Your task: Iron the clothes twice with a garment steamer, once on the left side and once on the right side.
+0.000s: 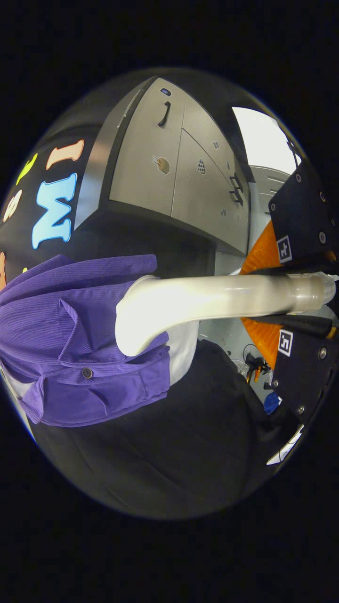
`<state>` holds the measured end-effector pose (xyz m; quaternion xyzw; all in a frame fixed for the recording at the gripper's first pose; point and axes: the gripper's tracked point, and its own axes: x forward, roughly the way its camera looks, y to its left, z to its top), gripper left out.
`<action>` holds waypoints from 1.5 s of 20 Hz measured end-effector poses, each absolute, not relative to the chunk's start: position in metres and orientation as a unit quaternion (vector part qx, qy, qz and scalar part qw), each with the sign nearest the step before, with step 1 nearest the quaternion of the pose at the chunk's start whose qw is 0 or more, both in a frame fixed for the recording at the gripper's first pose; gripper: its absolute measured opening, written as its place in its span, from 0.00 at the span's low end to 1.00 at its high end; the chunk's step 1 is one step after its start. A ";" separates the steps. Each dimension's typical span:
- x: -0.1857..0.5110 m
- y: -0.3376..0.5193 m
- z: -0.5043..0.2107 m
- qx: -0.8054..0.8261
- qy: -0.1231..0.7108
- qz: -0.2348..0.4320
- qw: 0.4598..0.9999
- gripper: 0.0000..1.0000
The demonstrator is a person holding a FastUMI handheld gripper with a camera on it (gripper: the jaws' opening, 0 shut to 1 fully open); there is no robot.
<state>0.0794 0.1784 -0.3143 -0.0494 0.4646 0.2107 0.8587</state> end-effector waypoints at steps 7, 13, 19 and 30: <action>0.068 0.168 -0.287 -0.003 0.475 0.225 0.851 0.36; 0.077 0.194 -0.242 -0.001 0.444 0.233 0.865 0.36; 0.083 0.253 -0.176 0.008 0.398 0.256 0.881 0.36; 0.095 0.378 -0.057 0.027 0.292 0.279 0.914 0.36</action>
